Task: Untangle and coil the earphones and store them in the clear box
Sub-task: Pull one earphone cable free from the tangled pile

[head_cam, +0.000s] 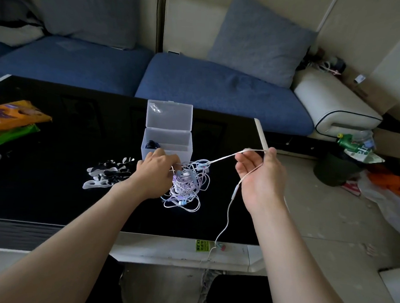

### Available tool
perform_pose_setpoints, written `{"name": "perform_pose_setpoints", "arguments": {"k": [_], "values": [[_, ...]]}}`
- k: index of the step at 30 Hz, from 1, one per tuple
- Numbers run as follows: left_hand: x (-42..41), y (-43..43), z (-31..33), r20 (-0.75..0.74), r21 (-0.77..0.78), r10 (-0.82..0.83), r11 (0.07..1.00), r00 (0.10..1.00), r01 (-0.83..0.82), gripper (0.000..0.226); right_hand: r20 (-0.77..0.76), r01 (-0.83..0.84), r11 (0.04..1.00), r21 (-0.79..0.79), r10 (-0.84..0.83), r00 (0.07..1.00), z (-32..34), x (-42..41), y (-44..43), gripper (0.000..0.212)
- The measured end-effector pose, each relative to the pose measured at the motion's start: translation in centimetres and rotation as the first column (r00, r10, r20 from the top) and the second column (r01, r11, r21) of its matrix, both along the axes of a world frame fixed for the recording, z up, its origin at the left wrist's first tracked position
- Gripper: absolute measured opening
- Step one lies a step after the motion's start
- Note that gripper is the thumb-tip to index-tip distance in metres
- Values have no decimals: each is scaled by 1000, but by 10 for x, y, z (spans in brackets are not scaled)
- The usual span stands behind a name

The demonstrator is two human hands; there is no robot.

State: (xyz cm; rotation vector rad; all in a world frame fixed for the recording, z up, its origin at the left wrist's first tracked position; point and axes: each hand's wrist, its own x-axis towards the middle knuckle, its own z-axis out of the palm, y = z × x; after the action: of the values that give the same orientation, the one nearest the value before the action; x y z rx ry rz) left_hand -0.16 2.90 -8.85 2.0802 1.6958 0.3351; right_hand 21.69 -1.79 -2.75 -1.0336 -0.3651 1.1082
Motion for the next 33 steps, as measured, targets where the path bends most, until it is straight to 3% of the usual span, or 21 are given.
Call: {"name": "perform_pose_setpoints", "arguments": {"k": [4,7,10,13,17,22,26,33], "values": [[6,-4,8,116,-33,-34,999,993,38,41,12,-112,994,15,111,994,3,-7,-1,33],[16,-15,22,301,32,-93,996,949,88,48,-25,-160,986,36,161,987,3,-9,0,27],[26,-23,30,499,101,-186,982,846,156,45,-49,-193,981,15,194,980,3,-10,-1,48],[31,-22,27,456,162,-262,964,851,210,25,-85,-201,980,0,200,976,5,-12,-3,53],[31,-20,21,449,107,-283,959,847,263,17,-127,-162,987,-18,158,979,6,-12,-3,46],[29,-21,25,505,38,-240,966,829,256,23,-201,-70,997,-28,63,977,2,-7,1,43],[25,-21,30,627,-51,-191,958,755,284,17,-238,1,996,-88,-22,971,-4,1,6,30],[21,-18,23,601,-137,-131,955,789,263,23,-229,-84,994,-74,65,971,-10,8,10,25]]}}
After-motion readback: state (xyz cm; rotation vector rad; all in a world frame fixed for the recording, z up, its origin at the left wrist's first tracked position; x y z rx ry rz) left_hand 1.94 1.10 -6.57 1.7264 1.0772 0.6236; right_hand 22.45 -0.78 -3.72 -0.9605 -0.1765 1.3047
